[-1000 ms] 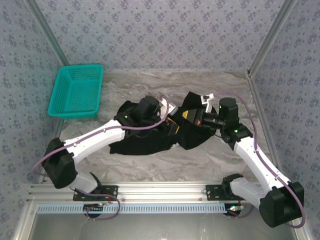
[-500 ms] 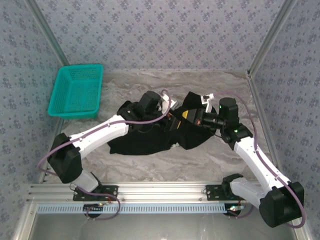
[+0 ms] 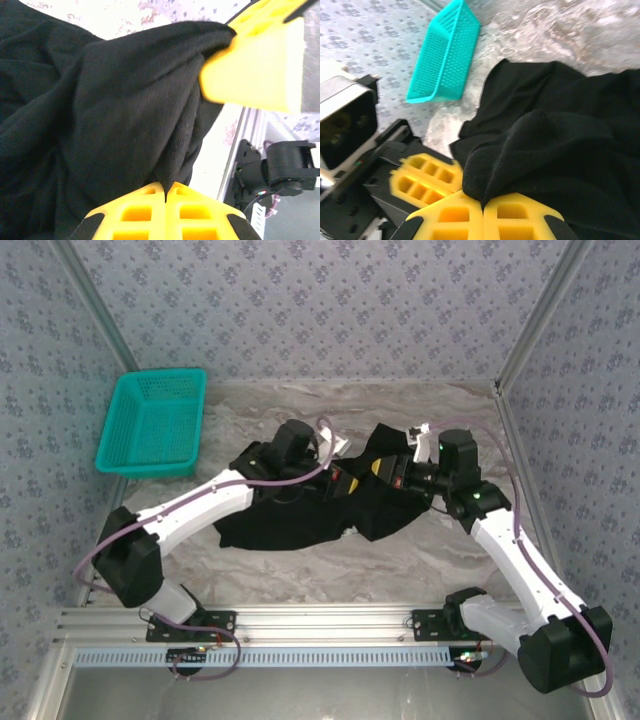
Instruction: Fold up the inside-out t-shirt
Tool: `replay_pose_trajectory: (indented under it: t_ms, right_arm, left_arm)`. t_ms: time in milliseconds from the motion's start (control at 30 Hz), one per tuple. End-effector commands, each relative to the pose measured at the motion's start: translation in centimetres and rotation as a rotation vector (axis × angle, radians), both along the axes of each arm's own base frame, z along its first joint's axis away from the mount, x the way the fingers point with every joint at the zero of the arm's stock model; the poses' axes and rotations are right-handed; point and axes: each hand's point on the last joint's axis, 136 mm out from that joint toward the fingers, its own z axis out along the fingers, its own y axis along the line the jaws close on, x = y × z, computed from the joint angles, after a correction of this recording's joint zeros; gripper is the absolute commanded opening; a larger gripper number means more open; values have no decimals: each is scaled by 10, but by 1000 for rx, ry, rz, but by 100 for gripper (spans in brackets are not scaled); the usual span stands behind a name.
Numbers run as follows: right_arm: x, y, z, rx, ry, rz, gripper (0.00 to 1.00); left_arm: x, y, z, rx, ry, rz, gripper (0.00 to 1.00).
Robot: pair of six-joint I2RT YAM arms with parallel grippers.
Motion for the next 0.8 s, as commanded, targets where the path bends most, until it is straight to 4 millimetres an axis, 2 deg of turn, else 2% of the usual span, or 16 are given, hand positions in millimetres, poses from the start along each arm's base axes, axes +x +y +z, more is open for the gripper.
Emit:
replay_pose_trajectory:
  t_ms: [0, 33, 233, 333, 433, 600, 700, 767]
  right_arm:
    - [6, -18, -13, -196, -10, -53, 11]
    - [6, -14, -13, -200, -20, -36, 17]
    - [-8, -9, -5, -305, -109, 28, 34]
    - [-21, 1, -4, -338, -181, 81, 39]
    - [-29, 15, -19, -349, -186, 117, 40]
    - [-32, 22, -42, -463, -207, 119, 41]
    - [-29, 26, -56, -532, -222, 124, 41]
    - [-26, 33, -58, -541, -237, 139, 41]
  left_arm:
    - [-10, 9, 32, -138, 51, -27, 0]
    - [-10, 11, 33, -145, 62, -20, 0]
    - [-1, 27, 36, -188, 115, 40, 0]
    - [-1, 32, 37, -209, 129, 39, 0]
    - [-2, 35, 37, -207, 125, 35, 0]
    - [-2, 36, 45, -233, 162, 23, 0]
    - [-5, 35, 52, -247, 186, -2, 0]
    - [-7, 33, 56, -248, 208, -13, 0]
